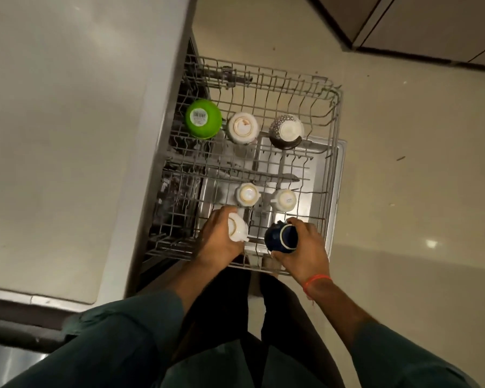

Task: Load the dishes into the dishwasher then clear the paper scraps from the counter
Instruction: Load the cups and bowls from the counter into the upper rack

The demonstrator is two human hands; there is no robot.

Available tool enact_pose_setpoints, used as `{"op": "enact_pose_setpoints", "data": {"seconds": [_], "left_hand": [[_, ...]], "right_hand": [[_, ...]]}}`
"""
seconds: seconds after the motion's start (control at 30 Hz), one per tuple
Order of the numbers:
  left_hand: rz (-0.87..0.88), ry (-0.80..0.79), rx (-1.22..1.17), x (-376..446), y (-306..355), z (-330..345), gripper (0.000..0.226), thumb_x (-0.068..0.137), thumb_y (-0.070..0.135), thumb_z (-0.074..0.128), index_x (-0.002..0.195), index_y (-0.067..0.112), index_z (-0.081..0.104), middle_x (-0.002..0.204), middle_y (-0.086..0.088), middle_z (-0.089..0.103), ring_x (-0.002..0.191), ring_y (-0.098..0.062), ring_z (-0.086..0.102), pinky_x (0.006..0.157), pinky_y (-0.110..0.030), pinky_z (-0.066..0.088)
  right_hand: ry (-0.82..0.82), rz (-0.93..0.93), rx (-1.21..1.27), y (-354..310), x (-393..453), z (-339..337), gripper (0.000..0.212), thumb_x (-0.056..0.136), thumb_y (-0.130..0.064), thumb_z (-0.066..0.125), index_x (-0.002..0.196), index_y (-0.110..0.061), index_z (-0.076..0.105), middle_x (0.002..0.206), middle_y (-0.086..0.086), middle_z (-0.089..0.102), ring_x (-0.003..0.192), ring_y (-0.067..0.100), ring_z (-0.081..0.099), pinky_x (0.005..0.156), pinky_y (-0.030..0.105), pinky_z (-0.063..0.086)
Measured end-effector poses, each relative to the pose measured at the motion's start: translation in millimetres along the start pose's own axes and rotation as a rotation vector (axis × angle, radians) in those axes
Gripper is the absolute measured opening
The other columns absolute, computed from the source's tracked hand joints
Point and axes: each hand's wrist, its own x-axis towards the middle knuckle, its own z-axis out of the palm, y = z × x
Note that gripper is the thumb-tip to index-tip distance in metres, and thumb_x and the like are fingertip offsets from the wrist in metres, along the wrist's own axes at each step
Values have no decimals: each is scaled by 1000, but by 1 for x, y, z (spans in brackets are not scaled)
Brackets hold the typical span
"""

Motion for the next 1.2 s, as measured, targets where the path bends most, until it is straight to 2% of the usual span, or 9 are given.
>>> {"op": "enact_pose_setpoints", "data": {"seconds": [0.13, 0.3, 0.47, 0.57, 0.67, 0.97, 1.2], "left_hand": [[-38, 5, 66, 20, -15, 12, 78, 65, 7, 86, 129, 33, 50, 133, 4, 52, 118, -24, 54, 86, -38, 51], [-93, 31, 75, 35, -35, 21, 83, 67, 2, 86, 136, 29, 48, 138, -1, 46, 124, -23, 50, 86, -27, 41], [-123, 40, 65, 43, -44, 27, 87, 64, 1, 87, 136, 28, 47, 138, -2, 45, 125, -25, 50, 89, -32, 46], [-116, 34, 52, 48, -44, 32, 83, 65, -2, 85, 133, 30, 48, 137, -3, 45, 123, -26, 50, 86, -33, 46], [-111, 26, 64, 53, -41, 35, 80, 68, -3, 83, 134, 27, 49, 139, -4, 43, 126, -27, 48, 89, -35, 48], [-28, -32, 282, 57, -48, 42, 84, 63, 22, 95, 132, 24, 47, 139, -6, 38, 127, -28, 44, 88, -38, 50], [-22, -61, 327, 57, -48, 44, 95, 65, 25, 94, 143, 28, 40, 151, -6, 31, 139, -31, 36, 96, -49, 53]], "right_hand": [[-20, -2, -39, 2, 13, 20, 84, 66, -30, 90, 139, -27, 50, 132, 1, 50, 121, 28, 48, 98, 44, 50], [-5, -15, -94, -1, 22, 37, 88, 66, -23, 88, 144, -25, 46, 137, -1, 47, 122, 26, 46, 98, 39, 49], [-33, -8, -151, -3, 31, 47, 88, 68, -17, 84, 145, -28, 42, 143, -1, 43, 127, 27, 41, 99, 42, 51], [-66, -21, -212, -3, 37, 51, 87, 69, -14, 84, 144, -26, 42, 145, 1, 41, 128, 28, 40, 101, 43, 51], [-87, -37, -267, -3, 42, 53, 87, 70, -13, 85, 145, -25, 43, 145, 3, 41, 128, 30, 40, 100, 45, 51], [-125, -71, -388, -3, 53, 56, 89, 70, -17, 86, 145, -24, 39, 145, 7, 38, 130, 31, 40, 98, 45, 52], [-149, -82, -376, 1, 53, 54, 101, 67, -23, 86, 151, -30, 30, 153, 7, 33, 133, 32, 41, 105, 47, 48]]}}
